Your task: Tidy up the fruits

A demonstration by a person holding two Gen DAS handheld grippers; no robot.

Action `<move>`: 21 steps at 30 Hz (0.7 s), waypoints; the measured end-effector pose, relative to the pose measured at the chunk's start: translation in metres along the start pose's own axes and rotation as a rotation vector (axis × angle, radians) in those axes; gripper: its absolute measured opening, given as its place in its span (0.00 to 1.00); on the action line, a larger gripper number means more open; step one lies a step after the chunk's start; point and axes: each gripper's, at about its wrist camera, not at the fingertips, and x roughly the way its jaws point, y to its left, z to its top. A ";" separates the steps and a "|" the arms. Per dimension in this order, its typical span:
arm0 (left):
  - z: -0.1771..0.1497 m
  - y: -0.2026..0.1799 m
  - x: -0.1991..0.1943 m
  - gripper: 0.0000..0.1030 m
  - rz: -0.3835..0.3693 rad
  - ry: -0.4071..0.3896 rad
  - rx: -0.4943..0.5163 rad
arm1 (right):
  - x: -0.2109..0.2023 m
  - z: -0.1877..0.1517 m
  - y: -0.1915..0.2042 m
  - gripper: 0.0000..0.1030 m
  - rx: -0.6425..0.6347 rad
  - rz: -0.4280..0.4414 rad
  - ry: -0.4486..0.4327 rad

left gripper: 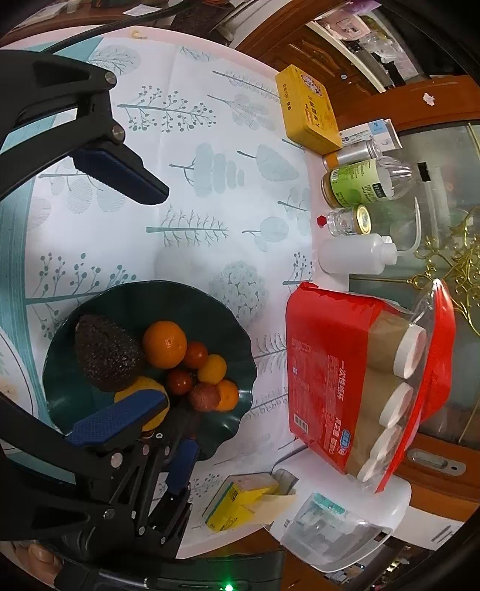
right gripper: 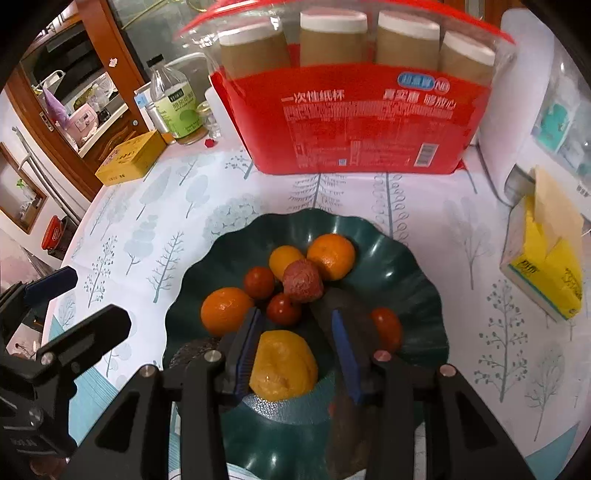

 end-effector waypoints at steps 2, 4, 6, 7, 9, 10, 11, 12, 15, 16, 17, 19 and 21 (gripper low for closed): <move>-0.002 -0.002 -0.006 0.97 0.002 -0.006 0.008 | -0.006 -0.001 0.002 0.40 -0.006 -0.014 -0.012; -0.005 -0.005 -0.012 0.97 0.001 -0.011 0.014 | -0.012 -0.002 0.004 0.40 -0.011 -0.024 -0.022; -0.008 -0.007 -0.020 0.97 0.002 -0.020 0.021 | -0.018 -0.005 0.006 0.40 -0.014 -0.031 -0.032; -0.010 -0.008 -0.024 0.97 0.005 -0.025 0.023 | -0.022 -0.007 0.007 0.40 -0.015 -0.037 -0.038; -0.014 -0.010 -0.031 0.97 0.004 -0.030 0.028 | -0.029 -0.011 0.008 0.40 -0.016 -0.048 -0.049; -0.017 -0.012 -0.034 0.97 0.003 -0.032 0.029 | -0.033 -0.013 0.009 0.40 -0.017 -0.052 -0.052; -0.020 -0.013 -0.038 0.97 0.000 -0.035 0.032 | -0.037 -0.016 0.009 0.40 -0.015 -0.057 -0.057; -0.024 -0.015 -0.043 0.97 -0.001 -0.037 0.036 | -0.041 -0.019 0.009 0.40 -0.012 -0.060 -0.060; -0.035 -0.022 -0.054 0.97 -0.011 -0.042 0.048 | -0.052 -0.030 0.008 0.44 0.004 -0.065 -0.071; -0.041 -0.024 -0.059 0.97 -0.015 -0.043 0.053 | -0.057 -0.036 0.007 0.44 0.011 -0.068 -0.077; -0.045 -0.027 -0.063 0.97 -0.019 -0.044 0.056 | -0.062 -0.041 0.007 0.45 0.016 -0.067 -0.081; -0.055 -0.030 -0.070 0.97 -0.029 -0.044 0.059 | -0.072 -0.053 0.006 0.45 0.026 -0.067 -0.090; -0.067 -0.033 -0.078 0.97 -0.040 -0.038 0.057 | -0.084 -0.068 0.005 0.45 0.037 -0.068 -0.097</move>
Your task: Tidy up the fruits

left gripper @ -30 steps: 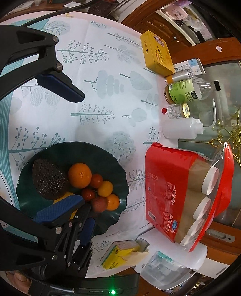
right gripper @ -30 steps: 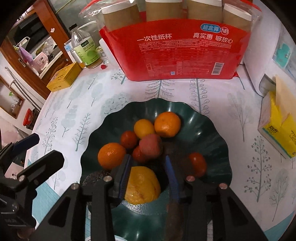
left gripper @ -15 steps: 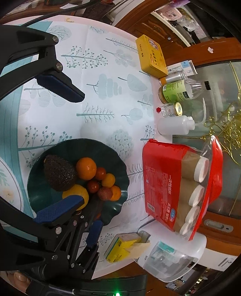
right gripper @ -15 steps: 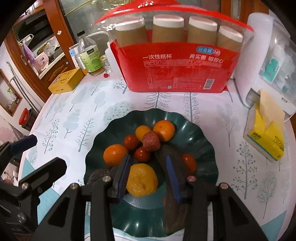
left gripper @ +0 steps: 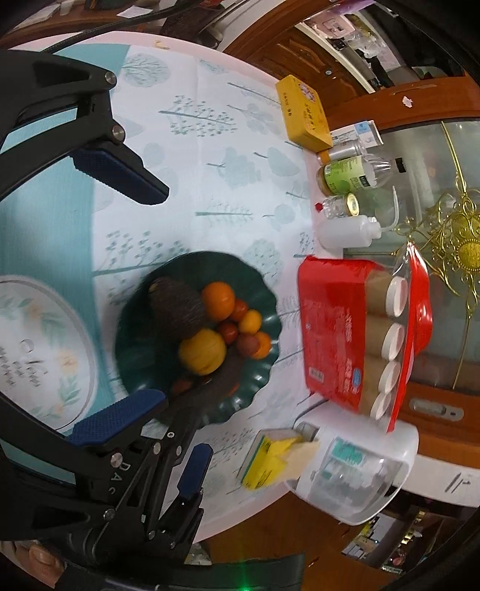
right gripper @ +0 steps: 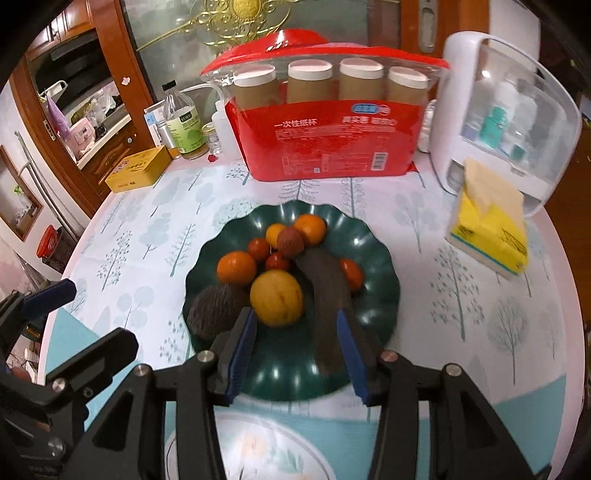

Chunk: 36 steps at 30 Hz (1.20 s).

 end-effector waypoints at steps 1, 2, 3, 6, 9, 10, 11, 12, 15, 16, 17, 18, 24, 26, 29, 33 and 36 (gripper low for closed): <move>-0.008 -0.003 -0.005 0.97 -0.004 0.003 -0.002 | -0.005 -0.006 0.000 0.45 0.005 -0.001 0.000; -0.014 -0.005 -0.009 0.97 -0.004 0.006 -0.002 | -0.010 -0.012 -0.001 0.46 0.013 0.001 0.001; -0.020 -0.007 -0.013 0.97 -0.005 0.009 -0.001 | -0.017 -0.022 -0.002 0.46 0.022 0.005 0.002; -0.040 -0.015 -0.027 0.97 -0.006 0.016 0.009 | -0.033 -0.047 -0.003 0.46 0.037 0.001 0.002; -0.065 -0.024 -0.045 0.97 -0.003 0.023 0.026 | -0.053 -0.074 -0.003 0.46 0.048 -0.001 -0.001; -0.071 -0.027 -0.050 0.97 -0.003 0.025 0.031 | -0.061 -0.085 -0.003 0.46 0.054 -0.005 0.001; -0.080 -0.029 -0.057 0.97 0.001 0.024 0.036 | -0.066 -0.092 -0.003 0.46 0.060 -0.008 0.003; -0.086 -0.031 -0.062 0.97 0.005 0.024 0.038 | -0.072 -0.100 -0.003 0.46 0.066 -0.009 0.003; -0.108 -0.038 -0.084 0.97 0.014 0.020 0.032 | -0.092 -0.124 -0.004 0.46 0.082 -0.025 0.009; -0.112 -0.039 -0.090 0.97 0.017 0.017 0.027 | -0.101 -0.133 -0.005 0.46 0.092 -0.032 0.012; -0.118 -0.040 -0.098 0.97 0.021 0.011 0.024 | -0.106 -0.138 -0.006 0.46 0.098 -0.032 0.014; -0.123 -0.042 -0.105 0.97 0.030 0.005 0.022 | -0.113 -0.144 -0.007 0.46 0.104 -0.030 0.016; -0.150 -0.053 -0.139 0.97 0.078 -0.032 0.018 | -0.156 -0.172 -0.004 0.47 0.096 -0.064 -0.018; -0.156 -0.056 -0.147 0.97 0.096 -0.047 0.019 | -0.167 -0.179 -0.001 0.49 0.091 -0.065 -0.029; -0.163 -0.060 -0.155 0.97 0.095 -0.054 0.008 | -0.180 -0.186 0.004 0.54 0.077 -0.081 -0.050; -0.169 -0.062 -0.160 0.97 0.096 -0.056 -0.004 | -0.191 -0.189 0.006 0.55 0.060 -0.090 -0.076; -0.172 -0.063 -0.163 0.97 0.104 -0.057 -0.014 | -0.194 -0.191 0.007 0.55 0.055 -0.096 -0.080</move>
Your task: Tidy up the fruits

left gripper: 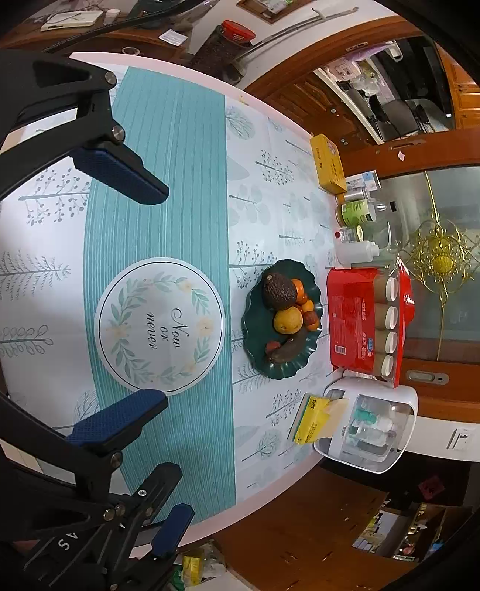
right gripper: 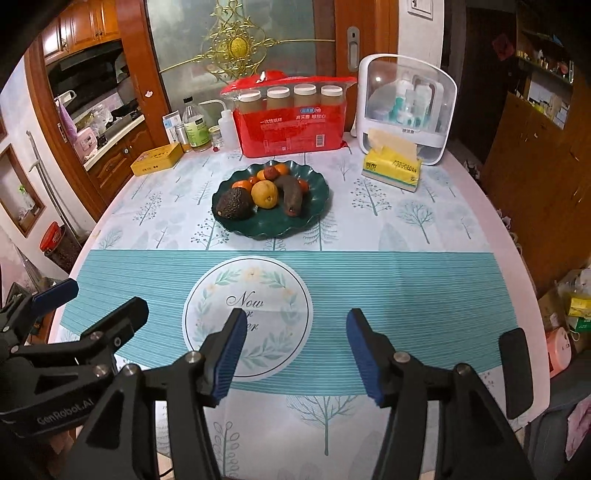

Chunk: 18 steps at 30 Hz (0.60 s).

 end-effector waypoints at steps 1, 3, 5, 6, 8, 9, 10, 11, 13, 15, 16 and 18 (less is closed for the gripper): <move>0.000 0.000 0.001 0.97 0.004 0.000 -0.001 | -0.001 -0.001 0.000 0.55 -0.001 0.002 0.000; -0.002 0.000 -0.001 0.97 0.012 0.000 -0.003 | -0.002 -0.002 0.000 0.55 -0.002 0.000 -0.002; -0.004 0.000 -0.002 0.97 0.015 -0.002 -0.006 | -0.002 -0.002 0.000 0.55 -0.001 0.001 -0.003; -0.005 0.000 -0.003 0.97 0.018 -0.004 -0.006 | -0.002 -0.002 0.001 0.55 -0.002 0.001 -0.003; -0.005 -0.001 -0.003 0.97 0.023 -0.005 -0.007 | -0.002 -0.003 0.000 0.55 -0.003 -0.002 -0.002; -0.006 -0.001 -0.003 0.97 0.025 -0.006 -0.008 | -0.003 -0.003 0.000 0.55 -0.004 -0.004 -0.002; -0.007 -0.001 -0.003 0.97 0.026 -0.005 -0.009 | -0.003 -0.004 0.000 0.55 -0.004 -0.005 -0.003; -0.007 -0.001 -0.003 0.97 0.026 -0.005 -0.010 | -0.004 -0.004 -0.001 0.55 -0.005 -0.006 -0.003; -0.007 -0.002 -0.002 0.97 0.023 -0.003 -0.013 | -0.005 -0.004 -0.001 0.55 -0.006 -0.006 -0.002; -0.008 -0.002 -0.002 0.97 0.022 -0.002 -0.012 | -0.005 -0.004 -0.001 0.55 -0.005 -0.006 -0.002; -0.008 -0.002 -0.002 0.97 0.023 -0.002 -0.011 | -0.005 -0.004 -0.001 0.55 -0.004 -0.006 0.000; -0.008 -0.003 -0.002 0.97 0.024 -0.001 -0.010 | -0.004 -0.005 -0.003 0.55 -0.001 -0.004 0.004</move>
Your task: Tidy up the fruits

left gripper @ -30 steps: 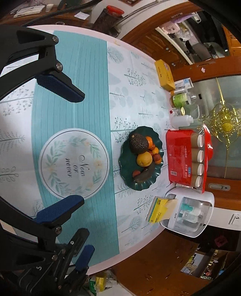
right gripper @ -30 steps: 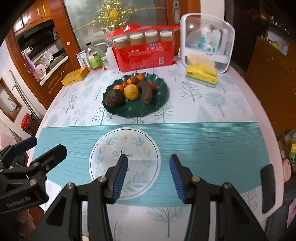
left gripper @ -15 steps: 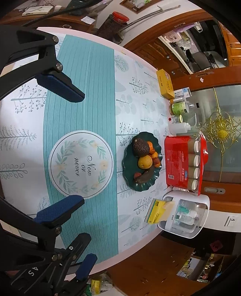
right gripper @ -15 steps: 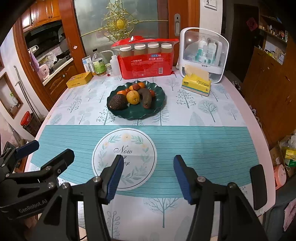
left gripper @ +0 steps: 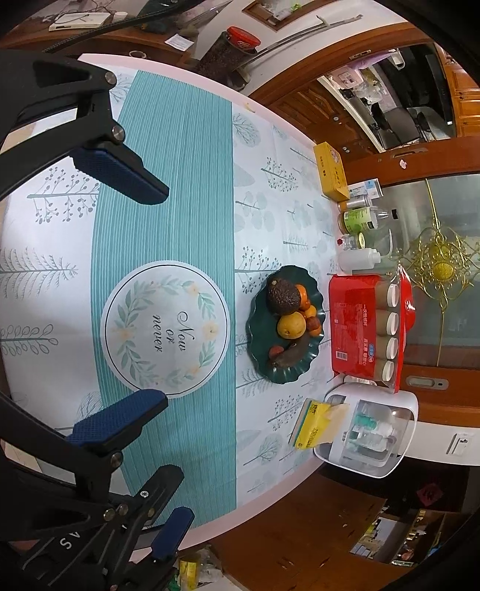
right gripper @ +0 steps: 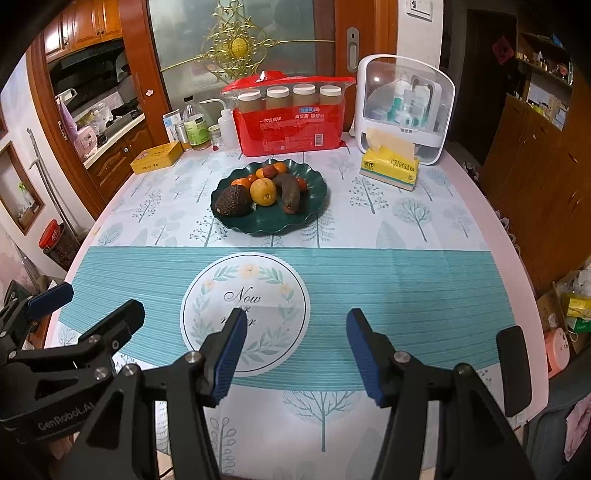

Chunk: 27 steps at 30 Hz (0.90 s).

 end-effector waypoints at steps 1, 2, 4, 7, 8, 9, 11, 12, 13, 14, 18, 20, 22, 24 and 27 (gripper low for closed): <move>0.000 0.000 0.000 0.97 0.000 0.000 0.000 | 0.001 0.000 -0.001 0.55 0.001 0.001 0.003; 0.000 0.000 0.000 0.97 -0.001 0.000 -0.001 | 0.002 -0.001 -0.002 0.55 0.002 0.002 0.007; -0.002 -0.001 0.000 0.97 -0.001 0.002 0.002 | 0.003 -0.001 -0.004 0.55 0.006 0.006 0.012; -0.004 -0.002 0.000 0.97 -0.004 0.005 0.005 | 0.006 -0.002 -0.006 0.55 0.009 0.007 0.016; -0.004 -0.003 0.000 0.97 -0.005 0.006 0.005 | 0.006 -0.002 -0.007 0.55 0.010 0.008 0.017; -0.005 -0.002 0.000 0.97 -0.006 0.007 0.006 | 0.006 -0.002 -0.007 0.55 0.010 0.008 0.018; -0.005 -0.003 -0.001 0.97 -0.006 0.007 0.007 | 0.007 -0.001 -0.007 0.55 0.008 0.006 0.018; -0.005 -0.003 0.000 0.97 -0.006 0.008 0.007 | 0.008 -0.002 -0.008 0.55 0.007 0.006 0.018; -0.005 -0.002 0.000 0.97 -0.007 0.008 0.007 | 0.008 -0.002 -0.008 0.55 0.007 0.006 0.019; -0.005 -0.003 0.000 0.97 -0.008 0.010 0.008 | 0.008 -0.002 -0.008 0.55 0.008 0.007 0.019; -0.006 -0.004 0.002 0.97 -0.008 0.014 0.010 | 0.009 -0.003 -0.010 0.55 0.009 0.007 0.020; -0.006 -0.004 0.002 0.97 -0.008 0.014 0.009 | 0.010 -0.003 -0.010 0.55 0.008 0.008 0.020; -0.006 -0.005 0.003 0.97 -0.008 0.015 0.009 | 0.010 -0.003 -0.010 0.55 0.008 0.008 0.021; -0.006 -0.005 0.003 0.97 -0.008 0.016 0.009 | 0.010 -0.003 -0.010 0.55 0.009 0.008 0.021; -0.009 -0.006 0.005 0.97 -0.008 0.020 0.011 | 0.010 -0.003 -0.011 0.55 0.010 0.008 0.021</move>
